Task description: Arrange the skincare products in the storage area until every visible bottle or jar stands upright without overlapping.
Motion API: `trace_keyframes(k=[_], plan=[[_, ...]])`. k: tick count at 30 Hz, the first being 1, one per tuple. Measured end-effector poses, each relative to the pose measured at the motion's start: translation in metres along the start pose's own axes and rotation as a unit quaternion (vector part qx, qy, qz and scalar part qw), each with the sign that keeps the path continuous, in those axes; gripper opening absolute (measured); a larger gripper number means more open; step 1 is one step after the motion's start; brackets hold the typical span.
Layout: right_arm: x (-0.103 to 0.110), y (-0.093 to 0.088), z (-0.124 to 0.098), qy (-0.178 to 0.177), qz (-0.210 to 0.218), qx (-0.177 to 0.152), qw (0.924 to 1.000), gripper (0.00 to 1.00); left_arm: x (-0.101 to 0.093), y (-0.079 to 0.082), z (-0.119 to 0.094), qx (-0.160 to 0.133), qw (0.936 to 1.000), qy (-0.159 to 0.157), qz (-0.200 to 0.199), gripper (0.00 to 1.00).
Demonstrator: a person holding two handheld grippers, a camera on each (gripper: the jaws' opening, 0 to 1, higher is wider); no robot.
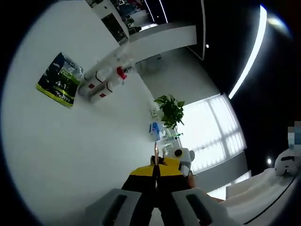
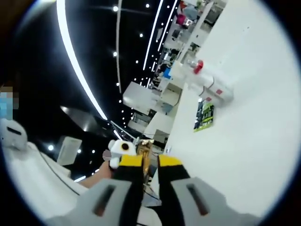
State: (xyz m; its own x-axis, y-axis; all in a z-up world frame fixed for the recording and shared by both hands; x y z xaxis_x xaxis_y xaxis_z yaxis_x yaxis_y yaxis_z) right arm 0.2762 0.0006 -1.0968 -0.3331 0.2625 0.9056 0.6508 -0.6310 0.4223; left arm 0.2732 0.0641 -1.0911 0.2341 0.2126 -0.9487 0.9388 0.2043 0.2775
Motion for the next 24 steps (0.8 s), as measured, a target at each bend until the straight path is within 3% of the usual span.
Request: trace_keyframes(k=[7,8,24], plan=[[0.015,-0.010,0.005,0.032,-0.006,0.021,0.9992,0.05,-0.006,-0.007,0.007,0.002,0.9999,-0.011,-0.011,0.00],[0.014,-0.011,0.005,0.028,-0.019,0.023,0.9992,0.01,-0.007,-0.008,0.008,0.004,0.9997,-0.016,-0.016,0.00],[0.008,-0.004,-0.001,0.019,-0.007,0.015,0.9997,0.00,0.002,0.001,0.005,-0.004,0.9998,-0.001,-0.019,0.02]])
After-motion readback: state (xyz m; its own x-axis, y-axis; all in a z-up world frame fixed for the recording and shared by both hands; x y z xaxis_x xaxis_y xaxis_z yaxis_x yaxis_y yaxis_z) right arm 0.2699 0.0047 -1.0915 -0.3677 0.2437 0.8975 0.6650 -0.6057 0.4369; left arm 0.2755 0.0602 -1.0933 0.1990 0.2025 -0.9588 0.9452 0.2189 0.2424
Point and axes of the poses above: the point that each gripper's makers call its tool centre point, and the gripper's own axes: z roughly forward along the fingers, x roughly to its left, y roughly out of its top, the point moved 1 cm from there along -z, roughly backward along the fingers, and after that the axes turned 6 degrees about -x, right-handed, at the moved point
